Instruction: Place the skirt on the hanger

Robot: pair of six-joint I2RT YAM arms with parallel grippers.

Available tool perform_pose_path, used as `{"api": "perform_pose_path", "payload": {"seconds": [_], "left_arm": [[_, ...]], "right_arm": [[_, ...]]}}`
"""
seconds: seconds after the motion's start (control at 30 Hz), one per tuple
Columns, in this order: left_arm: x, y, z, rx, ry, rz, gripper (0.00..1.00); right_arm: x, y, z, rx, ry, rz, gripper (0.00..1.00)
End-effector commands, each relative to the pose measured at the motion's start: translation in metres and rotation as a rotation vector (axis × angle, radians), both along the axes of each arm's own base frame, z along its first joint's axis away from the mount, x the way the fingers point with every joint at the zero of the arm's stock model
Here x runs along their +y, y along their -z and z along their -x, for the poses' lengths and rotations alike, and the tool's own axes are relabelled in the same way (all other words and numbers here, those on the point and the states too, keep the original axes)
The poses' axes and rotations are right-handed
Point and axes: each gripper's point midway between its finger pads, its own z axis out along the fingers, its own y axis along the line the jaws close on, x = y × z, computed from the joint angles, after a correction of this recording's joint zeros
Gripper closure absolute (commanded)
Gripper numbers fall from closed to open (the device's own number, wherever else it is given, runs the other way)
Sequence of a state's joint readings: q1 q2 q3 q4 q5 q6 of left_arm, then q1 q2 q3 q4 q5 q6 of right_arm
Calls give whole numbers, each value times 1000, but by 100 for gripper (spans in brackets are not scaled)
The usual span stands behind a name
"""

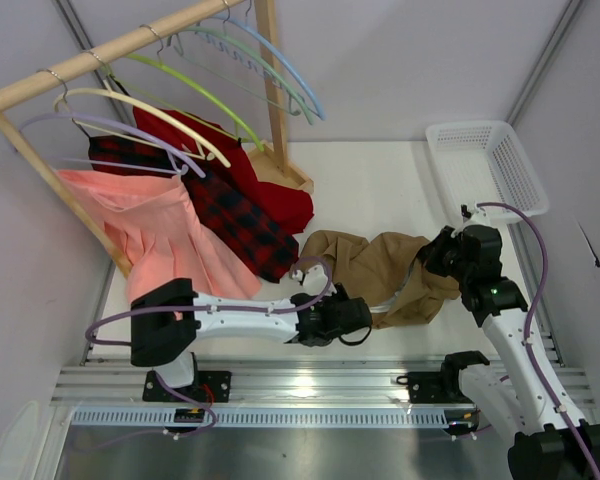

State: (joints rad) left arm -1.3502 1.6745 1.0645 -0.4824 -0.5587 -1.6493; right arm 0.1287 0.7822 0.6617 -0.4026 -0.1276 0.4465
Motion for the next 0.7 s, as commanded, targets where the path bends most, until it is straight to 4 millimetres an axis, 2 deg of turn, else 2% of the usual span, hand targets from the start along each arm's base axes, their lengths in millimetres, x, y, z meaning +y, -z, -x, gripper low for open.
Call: {"api": "perform_pose_path", "payload": {"seconds": [0.0,0.3,0.67], "left_arm": [[0,-3,-5,-8,-87,-3,49],[2,9,-10,2,-118,-41,47],[1,24,-28,-11,-137,-44,51]], "right_arm": [[4,-20,-9,-88,-24,-15,100],[3,-17,-7,-79,-24,-13,100],[1,-21,-2,-89,-16,-13,100]]}}
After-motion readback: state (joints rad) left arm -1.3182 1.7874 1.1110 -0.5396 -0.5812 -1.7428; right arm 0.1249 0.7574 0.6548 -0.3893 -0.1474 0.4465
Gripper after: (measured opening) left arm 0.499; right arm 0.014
